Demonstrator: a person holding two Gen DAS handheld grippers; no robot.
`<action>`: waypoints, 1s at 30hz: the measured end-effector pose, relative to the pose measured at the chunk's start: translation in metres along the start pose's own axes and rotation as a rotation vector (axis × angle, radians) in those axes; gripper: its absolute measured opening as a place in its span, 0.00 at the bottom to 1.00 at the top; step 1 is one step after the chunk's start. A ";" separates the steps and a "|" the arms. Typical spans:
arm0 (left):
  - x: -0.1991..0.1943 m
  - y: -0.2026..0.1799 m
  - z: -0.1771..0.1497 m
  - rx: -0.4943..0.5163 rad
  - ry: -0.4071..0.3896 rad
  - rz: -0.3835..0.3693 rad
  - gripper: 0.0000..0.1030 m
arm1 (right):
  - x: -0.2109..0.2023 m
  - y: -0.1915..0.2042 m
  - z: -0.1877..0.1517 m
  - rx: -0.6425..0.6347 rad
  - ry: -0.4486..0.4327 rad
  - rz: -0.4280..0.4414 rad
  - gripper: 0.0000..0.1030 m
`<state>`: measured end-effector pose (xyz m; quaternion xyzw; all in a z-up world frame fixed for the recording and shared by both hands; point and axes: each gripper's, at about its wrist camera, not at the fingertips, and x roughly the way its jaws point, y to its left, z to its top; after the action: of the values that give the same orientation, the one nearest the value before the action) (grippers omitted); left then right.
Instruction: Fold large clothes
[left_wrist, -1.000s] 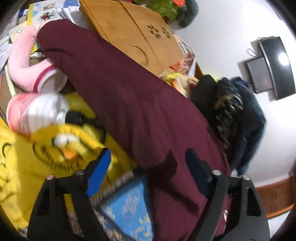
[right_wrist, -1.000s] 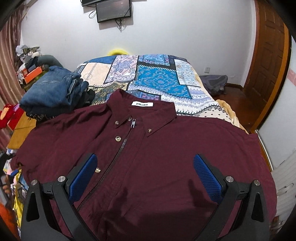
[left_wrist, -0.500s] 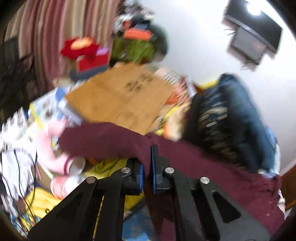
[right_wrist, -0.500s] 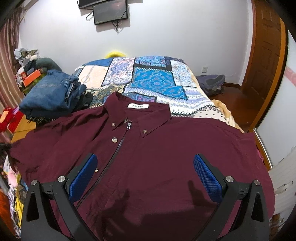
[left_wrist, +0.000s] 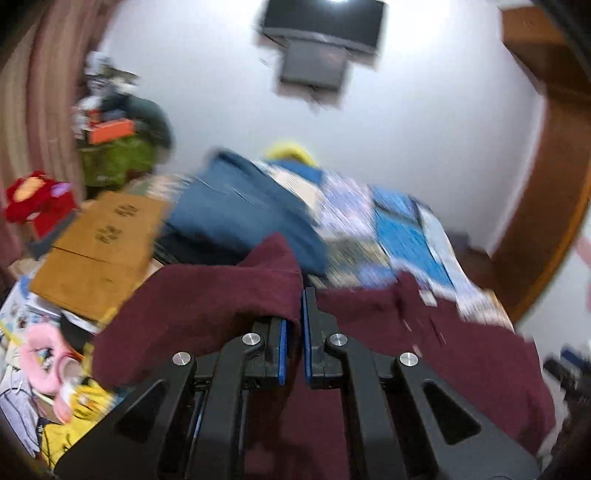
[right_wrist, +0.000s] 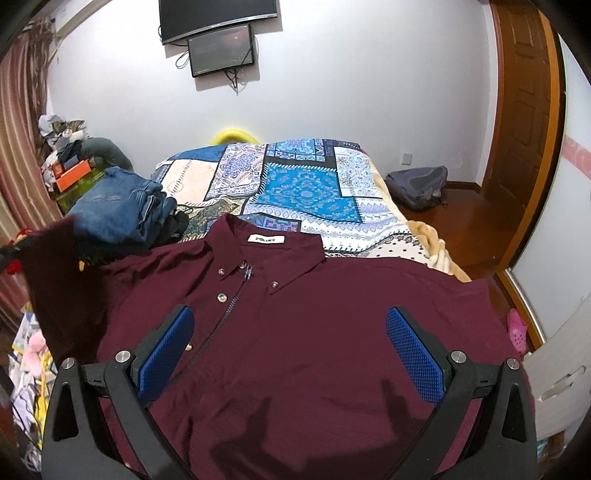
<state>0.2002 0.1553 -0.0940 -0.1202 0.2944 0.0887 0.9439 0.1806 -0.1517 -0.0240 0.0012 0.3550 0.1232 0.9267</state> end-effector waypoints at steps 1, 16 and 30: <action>0.009 -0.012 -0.010 0.018 0.046 -0.029 0.06 | -0.002 -0.002 -0.002 -0.004 -0.001 0.000 1.00; 0.019 -0.060 -0.090 0.158 0.354 -0.113 0.26 | -0.015 -0.026 -0.015 0.024 -0.007 -0.025 1.00; -0.017 0.105 -0.057 -0.302 0.164 0.108 0.58 | -0.002 -0.008 -0.014 0.023 0.006 -0.012 1.00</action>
<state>0.1308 0.2382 -0.1484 -0.2514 0.3599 0.1724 0.8818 0.1713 -0.1615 -0.0340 0.0092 0.3594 0.1135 0.9262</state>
